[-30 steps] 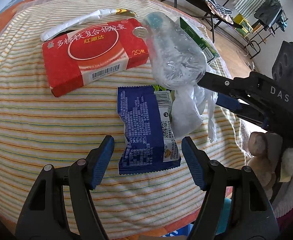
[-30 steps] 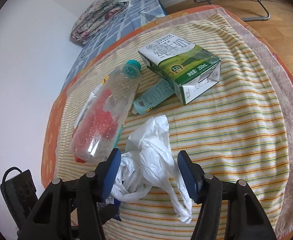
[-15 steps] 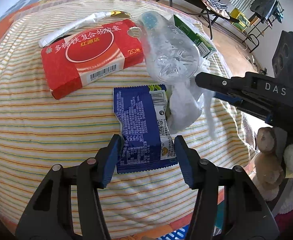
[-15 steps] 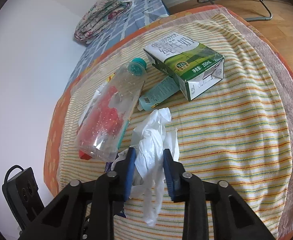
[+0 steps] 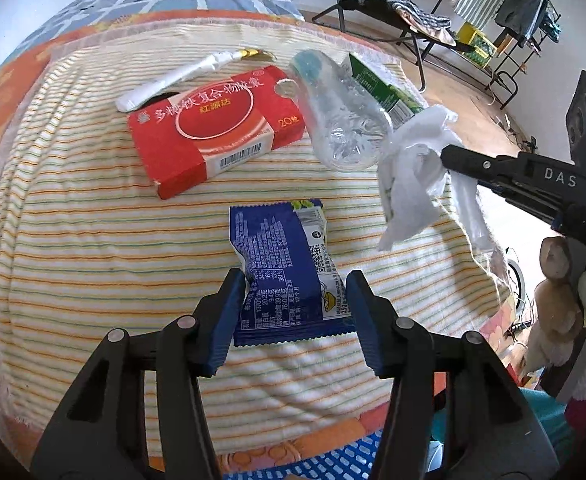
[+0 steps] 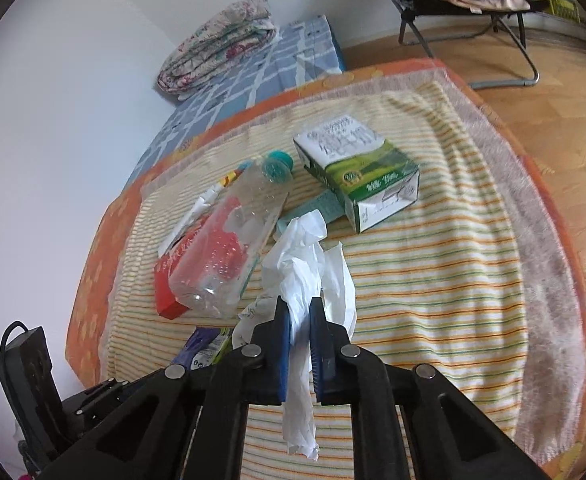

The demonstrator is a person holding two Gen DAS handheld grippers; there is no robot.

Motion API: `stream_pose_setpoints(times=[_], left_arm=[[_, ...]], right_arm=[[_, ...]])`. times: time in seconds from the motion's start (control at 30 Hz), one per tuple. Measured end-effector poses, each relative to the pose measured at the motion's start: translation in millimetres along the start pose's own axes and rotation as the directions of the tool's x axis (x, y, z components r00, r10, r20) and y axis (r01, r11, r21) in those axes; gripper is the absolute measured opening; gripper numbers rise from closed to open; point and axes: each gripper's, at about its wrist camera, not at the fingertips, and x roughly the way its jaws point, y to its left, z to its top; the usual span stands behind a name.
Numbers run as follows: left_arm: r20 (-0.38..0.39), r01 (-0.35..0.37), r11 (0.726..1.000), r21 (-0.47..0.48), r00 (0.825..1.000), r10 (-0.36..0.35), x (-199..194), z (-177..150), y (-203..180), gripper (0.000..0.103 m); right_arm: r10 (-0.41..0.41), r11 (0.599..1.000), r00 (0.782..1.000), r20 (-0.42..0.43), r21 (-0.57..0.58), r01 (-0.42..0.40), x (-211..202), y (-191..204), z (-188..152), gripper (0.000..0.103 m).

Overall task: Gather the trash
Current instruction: 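Carry the wrapper and tissue over the blue basket and release both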

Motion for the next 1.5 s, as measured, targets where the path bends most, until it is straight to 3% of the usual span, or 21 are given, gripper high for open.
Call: stream_pose_setpoints(times=[0.07,0.17,0.37,0.43,0.47,0.5,0.63,0.83,0.97,1.1,1.5], left_arm=[[0.012,-0.005,1.0,0.012,1.0,0.004,-6.3,-3.2,-1.1,0.051],[0.01,-0.012,1.0,0.029,1.0,0.012,-11.3,-3.7,-0.9,0.0],[0.023,-0.025,0.999,0.021,0.999,0.025,-18.3,-17.0,5.6,0.004],[0.001,0.018,1.0,-0.022,1.0,-0.018,-15.8,-17.2,8.9,0.036],[0.003,0.023,0.999,-0.029,1.0,-0.022,-15.3,-17.8,8.7,0.063],[0.023,0.006,1.0,-0.028,1.0,-0.005,-14.7,-18.4,6.8,0.072],[-0.009,-0.02,1.0,-0.004,1.0,0.02,2.7,-15.1,-5.3,0.073],[-0.062,-0.111,0.994,0.017,0.992,0.111,35.6,-13.3,-13.8,0.072],[-0.039,-0.146,0.988,0.06,0.988,0.148,38.6,-11.9,-22.2,0.055],[-0.033,-0.125,0.991,0.049,0.991,0.126,32.9,-12.5,-21.8,0.049],[0.049,-0.06,0.992,0.112,0.997,0.055,-41.2,-40.4,-15.8,0.048]], right_arm=[[-0.003,1.0,1.0,0.021,-0.022,0.003,-11.6,4.6,-1.4,0.007],[-0.005,0.998,0.999,0.047,-0.055,0.008,-25.2,13.7,-4.3,0.007],[0.01,0.993,0.997,0.081,-0.116,-0.001,-51.1,31.3,-16.7,0.007],[0.003,0.99,0.997,0.083,-0.141,0.008,-55.8,35.9,-23.0,0.007],[0.0,0.989,0.997,0.082,-0.148,0.012,-57.0,37.4,-24.8,0.007],[-0.002,0.988,0.997,0.08,-0.154,0.015,-58.9,39.2,-27.5,0.007],[-0.005,0.984,0.997,0.078,-0.176,0.018,-67.4,45.9,-36.6,0.007],[-0.05,0.972,0.994,0.096,-0.224,0.071,-80.9,53.3,-48.7,0.007],[-0.054,0.97,0.994,0.094,-0.231,0.075,-87.1,50.8,-54.2,0.007],[-0.055,0.968,0.994,0.097,-0.239,0.077,-92.8,49.8,-59.3,0.007],[0.0,0.952,0.995,0.104,-0.306,0.032,-120.4,67.9,-94.2,0.007]])
